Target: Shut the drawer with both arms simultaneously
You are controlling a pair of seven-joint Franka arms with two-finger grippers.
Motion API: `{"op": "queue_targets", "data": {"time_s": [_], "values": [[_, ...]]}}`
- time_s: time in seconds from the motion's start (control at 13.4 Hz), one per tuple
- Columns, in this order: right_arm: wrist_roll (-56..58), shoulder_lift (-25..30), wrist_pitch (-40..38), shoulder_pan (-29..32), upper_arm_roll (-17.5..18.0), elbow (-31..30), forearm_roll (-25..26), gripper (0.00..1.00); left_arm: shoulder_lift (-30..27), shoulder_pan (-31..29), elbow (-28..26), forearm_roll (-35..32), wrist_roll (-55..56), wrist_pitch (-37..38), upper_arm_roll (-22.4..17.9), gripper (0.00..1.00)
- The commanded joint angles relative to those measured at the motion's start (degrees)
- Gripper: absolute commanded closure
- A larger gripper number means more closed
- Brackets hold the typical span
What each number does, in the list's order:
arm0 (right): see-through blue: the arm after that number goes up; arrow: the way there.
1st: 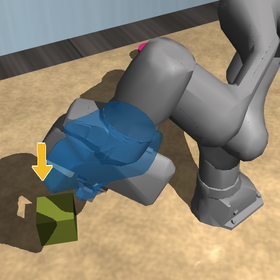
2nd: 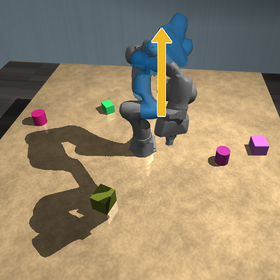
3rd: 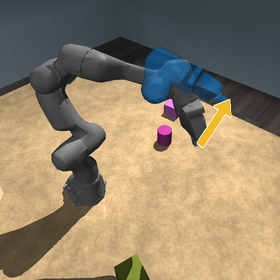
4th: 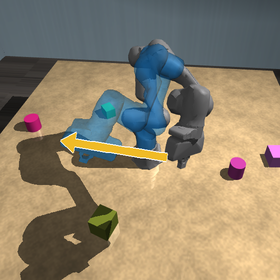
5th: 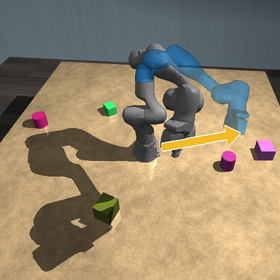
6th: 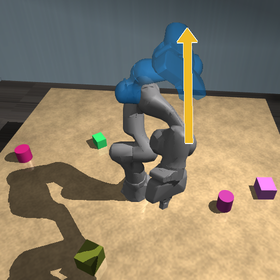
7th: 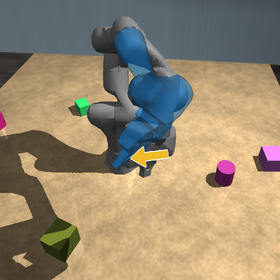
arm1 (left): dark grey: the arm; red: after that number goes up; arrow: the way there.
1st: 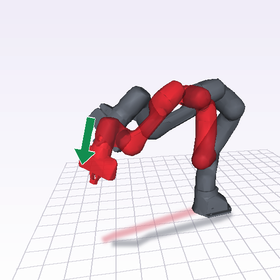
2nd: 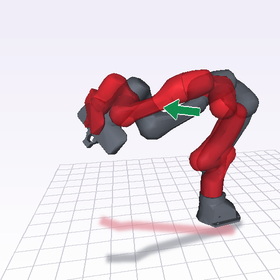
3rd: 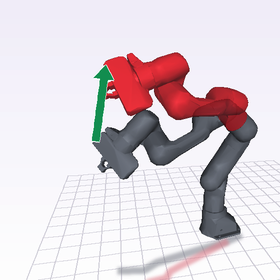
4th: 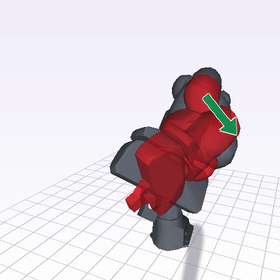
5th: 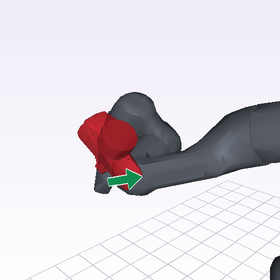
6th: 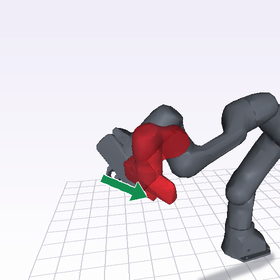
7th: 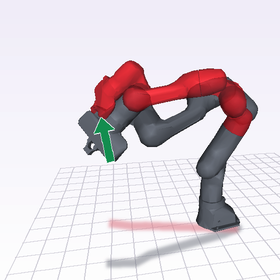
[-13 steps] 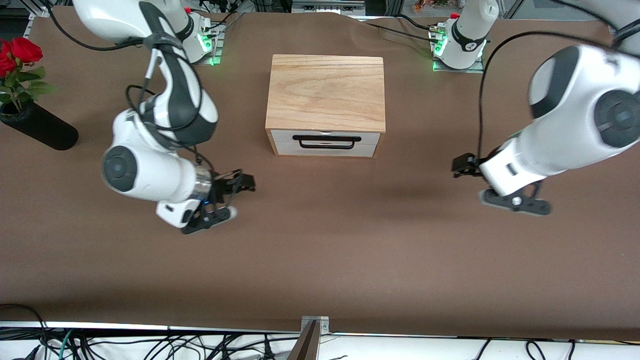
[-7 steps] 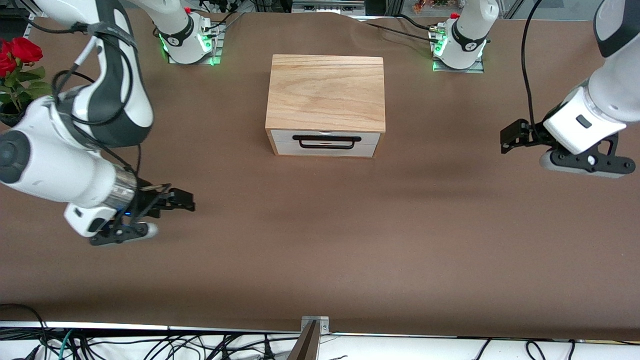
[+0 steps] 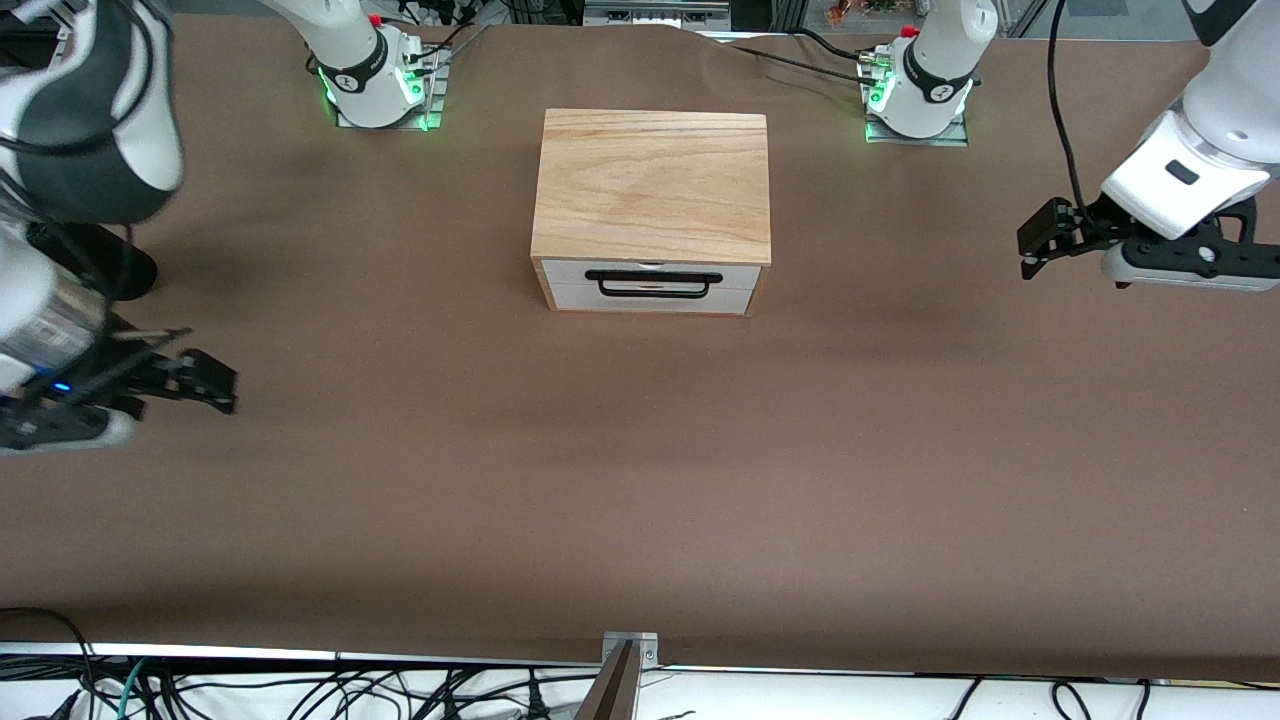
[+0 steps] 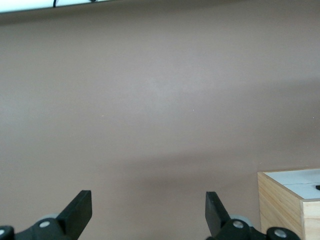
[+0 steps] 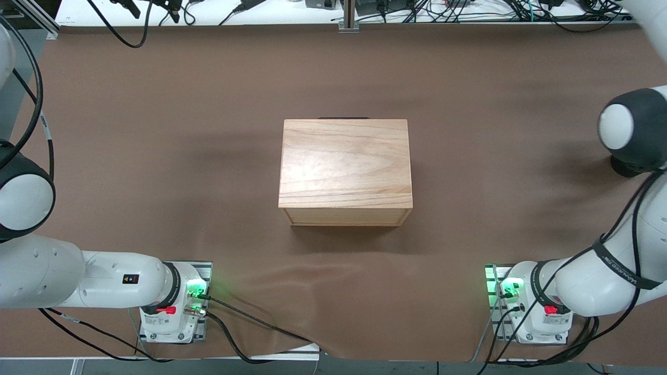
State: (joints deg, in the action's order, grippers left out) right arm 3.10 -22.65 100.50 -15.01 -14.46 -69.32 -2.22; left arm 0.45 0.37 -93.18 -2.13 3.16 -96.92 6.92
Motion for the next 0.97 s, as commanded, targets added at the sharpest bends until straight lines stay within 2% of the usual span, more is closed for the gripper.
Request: {"op": "queue_targets", "data": {"time_s": [0.0, 0.15, 0.37, 0.9], "values": [[-0.02, 9.17, -0.04, 5.50, 6.79, -9.41, 6.60, 0.00, -0.98, -0.99, -1.13, 1.60, -0.44, 0.67, 0.29, 0.00], [-0.11, 13.57, -0.30, 8.05, 9.96, -13.37, 7.14, 0.00, -0.28, -1.08, 0.28, 1.77, -0.44, 3.05, 0.29, 0.00], [0.15, 17.10, -0.48, 9.81, 11.73, -18.12, 7.14, 0.00, -0.45, -0.99, 0.46, 1.77, 0.00, 5.51, 0.46, 0.00], [-0.38, 16.93, -0.66, 10.88, 13.75, -19.98, 6.44, 0.00, -0.10, -0.99, 0.99, 1.69, -0.52, 5.43, 0.47, 0.00]]}}
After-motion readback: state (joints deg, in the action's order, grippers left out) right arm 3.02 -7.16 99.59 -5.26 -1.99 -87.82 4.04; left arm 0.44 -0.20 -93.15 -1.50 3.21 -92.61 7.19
